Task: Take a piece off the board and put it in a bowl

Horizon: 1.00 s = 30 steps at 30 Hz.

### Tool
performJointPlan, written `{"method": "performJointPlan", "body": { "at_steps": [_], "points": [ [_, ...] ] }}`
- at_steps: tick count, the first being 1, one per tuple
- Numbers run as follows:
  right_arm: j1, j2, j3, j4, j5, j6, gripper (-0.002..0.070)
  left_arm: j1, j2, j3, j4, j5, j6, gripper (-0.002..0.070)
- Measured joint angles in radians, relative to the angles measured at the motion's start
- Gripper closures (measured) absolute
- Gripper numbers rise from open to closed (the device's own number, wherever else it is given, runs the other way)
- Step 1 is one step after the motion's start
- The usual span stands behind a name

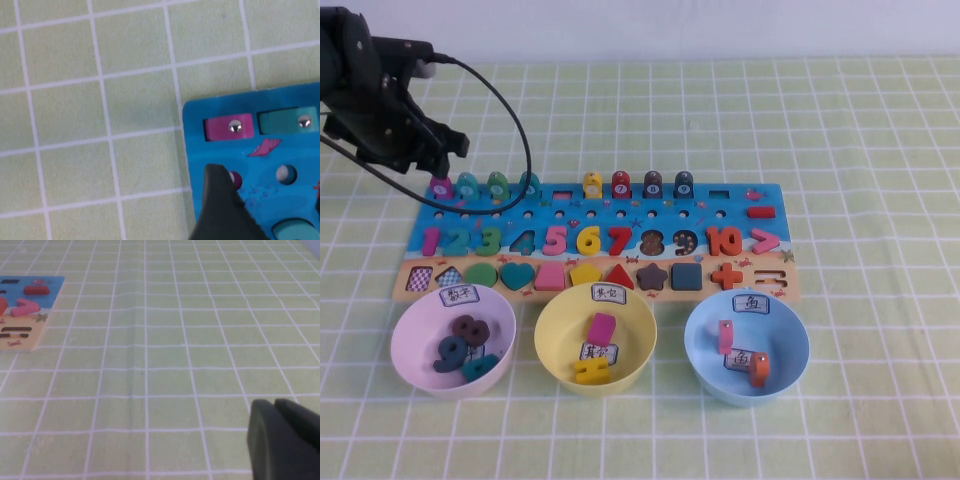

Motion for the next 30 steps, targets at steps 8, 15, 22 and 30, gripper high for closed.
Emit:
{"method": "performJointPlan", "body": {
  "at_steps": [8,15,22,30],
  "points": [
    [0.000,0.000,0.000,0.000,0.000,0.000,0.0694,0.000,0.032,-0.002,-0.002,-0.037,0.000,0.0323],
    [0.000,0.000,0.000,0.000,0.000,0.000,0.0694,0.000,0.060,-0.002,-0.002,-0.063,-0.007,0.0323],
    [0.000,0.000,0.000,0.000,0.000,0.000,0.0694,0.000,0.060,-0.002,-0.002,-0.106,-0.011,0.0325],
    [0.000,0.000,0.000,0.000,0.000,0.000,0.0694,0.000,0.060,-0.002,-0.002,-0.126,-0.012,0.0325]
  ]
}}
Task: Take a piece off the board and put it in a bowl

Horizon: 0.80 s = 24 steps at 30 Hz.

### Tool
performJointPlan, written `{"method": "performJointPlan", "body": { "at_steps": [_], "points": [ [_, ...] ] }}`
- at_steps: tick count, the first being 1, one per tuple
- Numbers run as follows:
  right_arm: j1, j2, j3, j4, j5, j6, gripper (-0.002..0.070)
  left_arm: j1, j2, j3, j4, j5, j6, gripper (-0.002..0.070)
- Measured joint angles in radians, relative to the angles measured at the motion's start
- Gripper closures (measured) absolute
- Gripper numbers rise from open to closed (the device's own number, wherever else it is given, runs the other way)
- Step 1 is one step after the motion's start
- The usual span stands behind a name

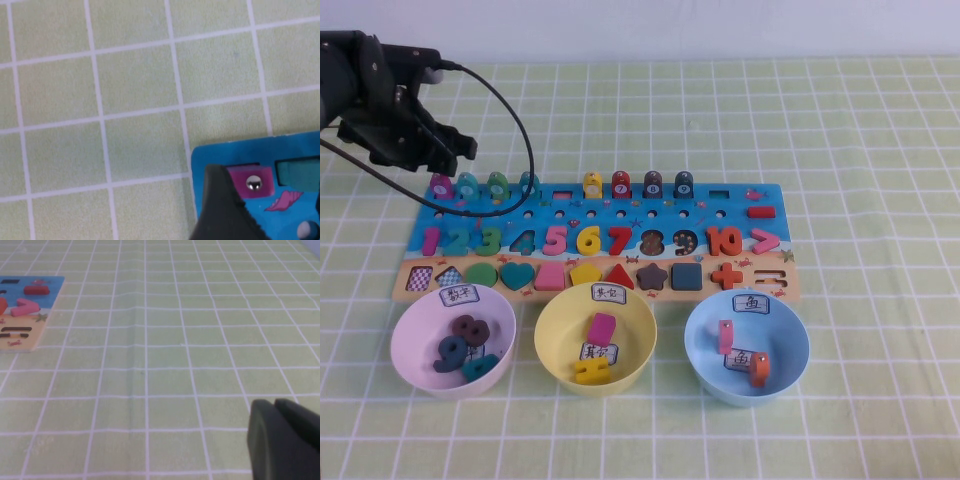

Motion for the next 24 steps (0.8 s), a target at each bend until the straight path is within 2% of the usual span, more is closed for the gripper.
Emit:
{"method": "performJointPlan", "body": {
  "at_steps": [24],
  "points": [
    [0.000,0.000,0.000,0.000,0.000,0.000,0.0694,0.007,0.048,0.000,0.002,0.004,-0.037,0.0326]
  ]
}}
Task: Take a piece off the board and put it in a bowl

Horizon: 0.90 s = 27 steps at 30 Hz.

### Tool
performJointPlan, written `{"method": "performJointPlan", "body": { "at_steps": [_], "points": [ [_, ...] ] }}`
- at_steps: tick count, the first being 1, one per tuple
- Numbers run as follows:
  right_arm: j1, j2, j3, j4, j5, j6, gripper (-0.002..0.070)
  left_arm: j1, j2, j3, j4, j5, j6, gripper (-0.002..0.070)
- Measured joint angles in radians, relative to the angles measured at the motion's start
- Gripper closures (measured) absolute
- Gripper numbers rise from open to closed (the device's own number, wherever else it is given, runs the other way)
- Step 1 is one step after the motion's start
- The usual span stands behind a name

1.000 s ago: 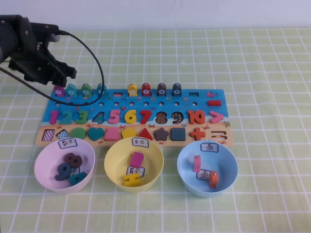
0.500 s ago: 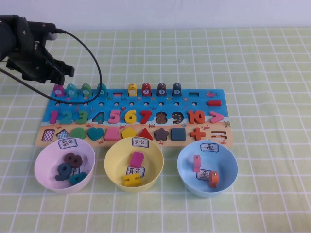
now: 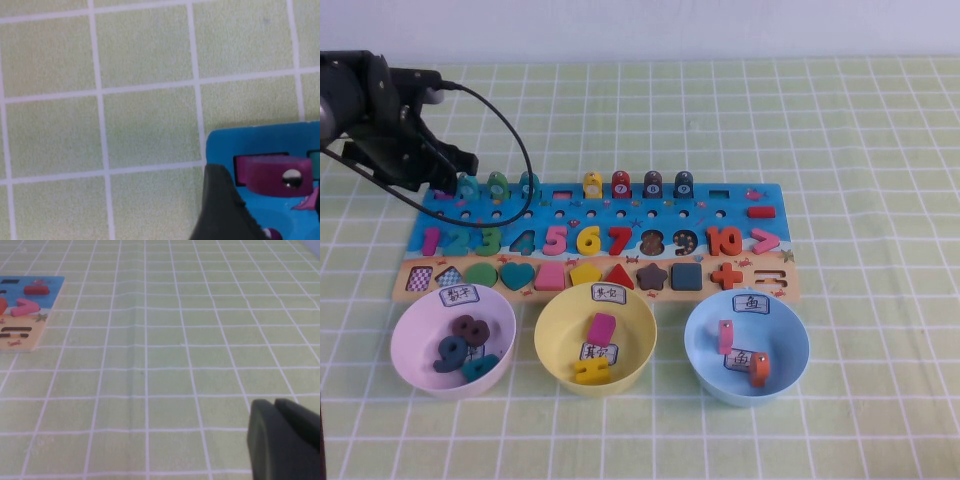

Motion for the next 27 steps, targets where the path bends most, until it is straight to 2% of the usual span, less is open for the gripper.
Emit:
{"method": "performJointPlan", "body": {
  "at_steps": [9,18,27],
  "points": [
    [0.000,0.000,0.000,0.000,0.000,0.000,0.0694,0.000,0.012,0.000,0.000,-0.007,0.000,0.0335],
    [0.000,0.000,0.000,0.000,0.000,0.000,0.0694,0.001,0.012,0.000,-0.007,-0.023,-0.001,0.0486],
    [0.000,0.000,0.000,0.000,0.000,0.000,0.0694,0.001,0.012,0.000,-0.009,-0.023,-0.001,0.0486]
  ]
}}
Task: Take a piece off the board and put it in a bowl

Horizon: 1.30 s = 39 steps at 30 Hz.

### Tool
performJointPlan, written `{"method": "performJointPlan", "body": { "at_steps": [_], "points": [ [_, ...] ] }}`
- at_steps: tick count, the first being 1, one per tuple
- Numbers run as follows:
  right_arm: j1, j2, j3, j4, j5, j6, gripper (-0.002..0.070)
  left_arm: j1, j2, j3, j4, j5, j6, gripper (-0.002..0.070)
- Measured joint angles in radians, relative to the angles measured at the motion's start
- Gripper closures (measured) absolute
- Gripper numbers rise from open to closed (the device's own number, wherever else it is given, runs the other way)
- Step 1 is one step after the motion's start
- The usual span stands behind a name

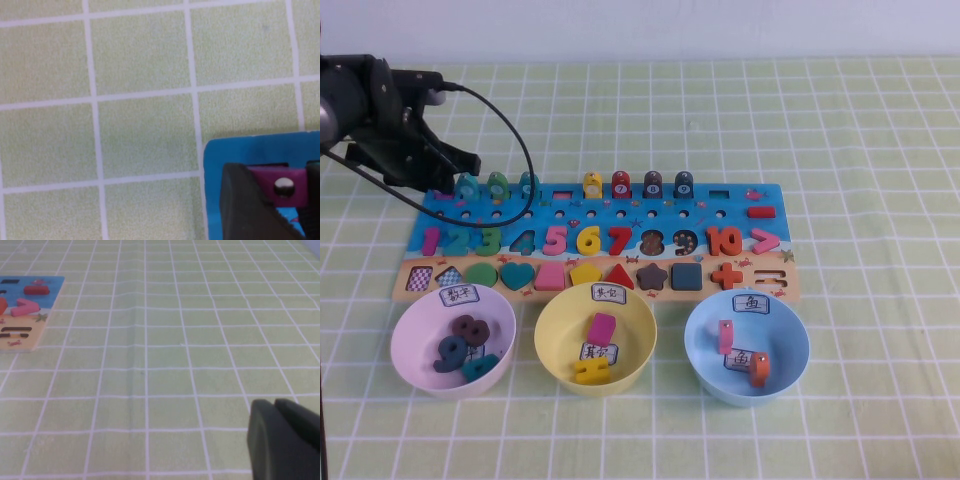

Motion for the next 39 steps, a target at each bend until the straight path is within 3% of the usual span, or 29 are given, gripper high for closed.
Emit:
{"method": "performJointPlan", "body": {
  "at_steps": [20,26,30,34,39],
  "points": [
    [0.000,0.000,0.000,0.000,0.000,0.000,0.0694,0.000,-0.135,0.000,0.000,-0.015,0.007,0.0486],
    [0.000,0.000,0.000,0.000,0.000,0.000,0.0694,0.000,-0.248,0.000,-0.011,0.081,0.110,0.0486],
    [0.000,0.000,0.000,0.000,0.000,0.000,0.0694,-0.003,-0.327,0.037,-0.111,0.182,0.249,0.0486],
    [0.000,0.000,0.000,0.000,0.000,0.000,0.0694,-0.046,-0.419,0.150,-0.224,0.203,0.373,0.0486],
    [0.000,0.000,0.000,0.000,0.000,0.000,0.0694,-0.186,-0.563,0.384,-0.348,0.158,0.510,0.0486]
  ]
}}
